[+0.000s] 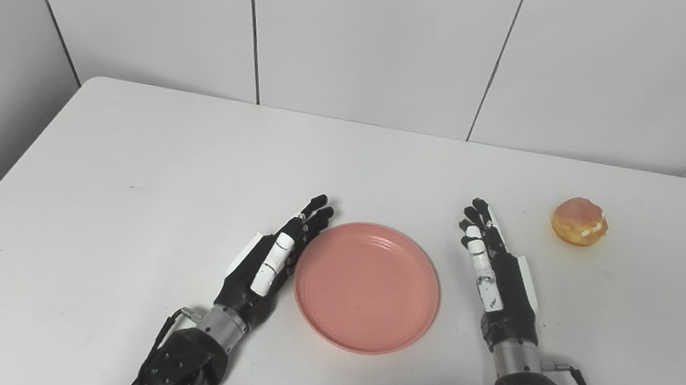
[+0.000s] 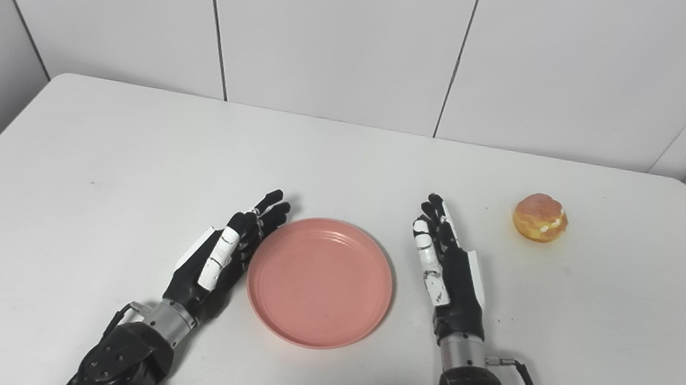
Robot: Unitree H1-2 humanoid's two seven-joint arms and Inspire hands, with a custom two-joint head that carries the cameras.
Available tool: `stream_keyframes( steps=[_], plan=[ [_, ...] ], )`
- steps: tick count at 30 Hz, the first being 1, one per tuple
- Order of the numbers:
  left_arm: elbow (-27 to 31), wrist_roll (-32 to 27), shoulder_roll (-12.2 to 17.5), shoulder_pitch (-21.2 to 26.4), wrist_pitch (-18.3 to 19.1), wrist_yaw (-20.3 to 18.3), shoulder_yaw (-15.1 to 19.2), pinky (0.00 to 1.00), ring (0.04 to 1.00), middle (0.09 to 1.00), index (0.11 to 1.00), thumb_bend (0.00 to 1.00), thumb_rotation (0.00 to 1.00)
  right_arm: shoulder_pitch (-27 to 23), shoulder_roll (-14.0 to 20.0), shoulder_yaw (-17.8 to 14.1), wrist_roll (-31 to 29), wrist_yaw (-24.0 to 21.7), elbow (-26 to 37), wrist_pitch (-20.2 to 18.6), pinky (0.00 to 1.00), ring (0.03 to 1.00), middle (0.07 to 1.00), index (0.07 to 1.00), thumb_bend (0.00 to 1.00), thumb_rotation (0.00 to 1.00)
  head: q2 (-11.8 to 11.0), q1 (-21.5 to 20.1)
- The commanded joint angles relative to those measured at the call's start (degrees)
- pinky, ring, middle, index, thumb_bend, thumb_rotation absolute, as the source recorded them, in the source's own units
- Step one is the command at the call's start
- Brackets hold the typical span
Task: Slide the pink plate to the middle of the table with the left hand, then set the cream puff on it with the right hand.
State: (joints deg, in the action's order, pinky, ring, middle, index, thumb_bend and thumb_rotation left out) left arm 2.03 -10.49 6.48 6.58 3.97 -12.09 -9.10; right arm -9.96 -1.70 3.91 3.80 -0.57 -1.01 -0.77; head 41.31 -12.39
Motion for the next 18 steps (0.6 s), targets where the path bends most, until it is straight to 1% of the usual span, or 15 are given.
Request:
stream_keyframes(
  steps=[1,11,14,16,18],
  plan=[
    [0.1,1.2,-1.0,-0.3,-0.8,-1.2,-1.3,0.99,0.98,0.964,0.96,0.71,1.0,-1.2,0.1,-0.1,0.3,0.2,1.7,0.0,0.92,0.913,0.925,0.935,0.54,0.91,0.0,0.0],
    [-2.3,3.2,-1.6,0.1,-4.1,-0.1,0.2,1.0,0.988,0.979,0.981,0.7,1.0,-1.2,0.0,-0.2,0.6,0.5,1.7,0.1,0.91,0.904,0.918,0.925,0.55,0.91,0.3,-0.1],
    [-2.5,3.3,-2.0,0.0,-4.2,0.5,1.1,1.0,0.994,0.983,0.986,0.68,1.0,-1.2,-0.1,-0.2,0.5,0.5,1.7,0.0,0.91,0.903,0.917,0.924,0.55,0.9,0.3,-0.1],
    [-2.8,3.9,-2.1,0.0,-4.9,0.9,1.5,1.0,0.997,0.983,0.99,0.65,1.0,-1.3,-0.1,-0.2,0.5,0.3,1.7,0.1,0.91,0.905,0.92,0.927,0.55,0.9,0.4,-0.1],
    [-3.4,4.2,-2.4,0.1,-5.9,1.4,2.1,1.0,0.995,0.979,0.988,0.65,1.0,-1.3,0.0,-0.1,0.5,0.3,1.6,0.1,0.91,0.904,0.92,0.928,0.55,0.91,0.4,-0.1]
  ],
)
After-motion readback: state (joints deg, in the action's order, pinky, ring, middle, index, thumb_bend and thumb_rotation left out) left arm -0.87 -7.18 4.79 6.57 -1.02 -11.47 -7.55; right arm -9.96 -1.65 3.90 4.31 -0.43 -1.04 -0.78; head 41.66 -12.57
